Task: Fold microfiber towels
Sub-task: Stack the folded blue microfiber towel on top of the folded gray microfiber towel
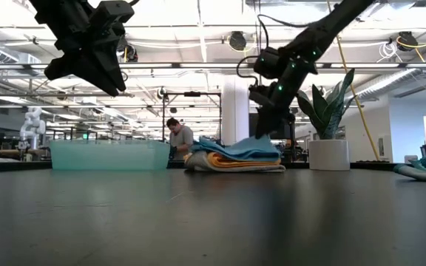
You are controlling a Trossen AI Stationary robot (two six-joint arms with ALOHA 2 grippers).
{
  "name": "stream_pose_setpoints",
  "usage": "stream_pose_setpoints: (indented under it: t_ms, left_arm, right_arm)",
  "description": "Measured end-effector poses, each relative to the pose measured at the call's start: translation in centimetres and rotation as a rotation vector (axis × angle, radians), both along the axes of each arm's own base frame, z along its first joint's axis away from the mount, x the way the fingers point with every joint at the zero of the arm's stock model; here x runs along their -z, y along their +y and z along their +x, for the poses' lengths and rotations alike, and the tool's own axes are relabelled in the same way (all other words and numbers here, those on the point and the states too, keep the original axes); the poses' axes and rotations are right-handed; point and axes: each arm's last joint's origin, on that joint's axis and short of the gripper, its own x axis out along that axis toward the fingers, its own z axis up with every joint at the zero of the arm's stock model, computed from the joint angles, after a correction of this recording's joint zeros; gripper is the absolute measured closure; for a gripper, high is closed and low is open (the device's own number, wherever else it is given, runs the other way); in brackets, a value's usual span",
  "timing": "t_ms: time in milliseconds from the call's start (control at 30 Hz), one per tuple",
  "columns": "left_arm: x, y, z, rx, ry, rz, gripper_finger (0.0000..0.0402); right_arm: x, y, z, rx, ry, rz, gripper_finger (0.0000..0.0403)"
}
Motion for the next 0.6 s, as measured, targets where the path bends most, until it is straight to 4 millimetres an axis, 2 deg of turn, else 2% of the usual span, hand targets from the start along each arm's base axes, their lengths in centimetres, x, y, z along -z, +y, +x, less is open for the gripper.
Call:
stream_pose_setpoints:
  t_ms: [133,267,433,600]
  left_arm:
    - [0.0,0.0,0.0,-0.002,-0.001,-0.002,0.0311]
    - [0.0,0.0,0.0,-0.004,-0.002,-0.003,0.0311]
    - [0.0,0.4,0.1,-0.022,-0.003,0.002,0.0311]
    - [-0.1,1.4,0.5,-0.026,-0.015,0.032,0.0311]
  right_arm:
    - [0.7,0.3,0.0,0.007,-0.015,0.0,0.0307]
    - [0.0,0.5,-0.1,0.03,-0.062,0.035,0.0266]
    - [-3.7,2.0,-0.6,-0.044,-0.24,0.111,0.0234]
    - [-8.0,5.5,-0.9,-0.146,-0.393,0.138,0.0228]
